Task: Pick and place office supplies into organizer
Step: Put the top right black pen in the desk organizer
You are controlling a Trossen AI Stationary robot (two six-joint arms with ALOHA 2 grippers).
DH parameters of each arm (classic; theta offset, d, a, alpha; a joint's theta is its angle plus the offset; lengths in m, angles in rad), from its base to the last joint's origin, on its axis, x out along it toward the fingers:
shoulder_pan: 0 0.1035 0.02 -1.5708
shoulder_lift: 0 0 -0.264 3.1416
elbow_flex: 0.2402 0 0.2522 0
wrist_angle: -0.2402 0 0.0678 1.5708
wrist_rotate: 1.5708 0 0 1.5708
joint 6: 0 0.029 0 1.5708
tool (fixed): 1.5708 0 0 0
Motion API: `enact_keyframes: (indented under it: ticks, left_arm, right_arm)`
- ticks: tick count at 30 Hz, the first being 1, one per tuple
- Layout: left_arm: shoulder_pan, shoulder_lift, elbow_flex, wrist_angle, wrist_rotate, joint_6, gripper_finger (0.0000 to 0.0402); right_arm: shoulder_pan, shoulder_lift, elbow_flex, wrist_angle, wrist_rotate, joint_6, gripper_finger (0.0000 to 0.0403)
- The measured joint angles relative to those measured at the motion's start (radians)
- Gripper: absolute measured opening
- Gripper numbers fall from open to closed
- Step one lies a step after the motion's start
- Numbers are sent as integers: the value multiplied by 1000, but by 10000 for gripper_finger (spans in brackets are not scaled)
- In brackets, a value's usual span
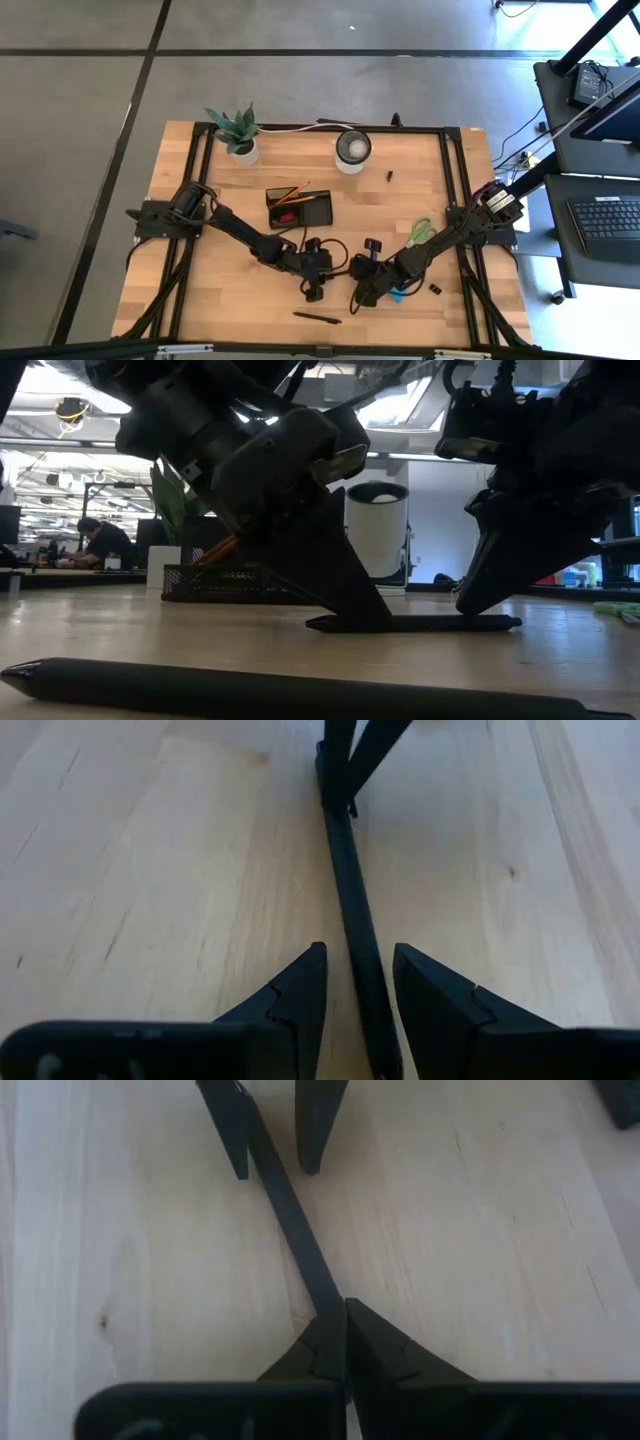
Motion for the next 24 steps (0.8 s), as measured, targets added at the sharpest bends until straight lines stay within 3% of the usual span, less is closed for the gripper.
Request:
enact_keyframes:
  ticks: [16, 24]
  left_arm:
    - [18, -10, 3, -142, 63, -66, 40]
    - [30, -12, 1, -147, 103, -38, 18]
  right_arm:
    - [0, -1, 0, -6, -11, 4, 10]
    - [7, 11, 120, -153, -35, -89, 24]
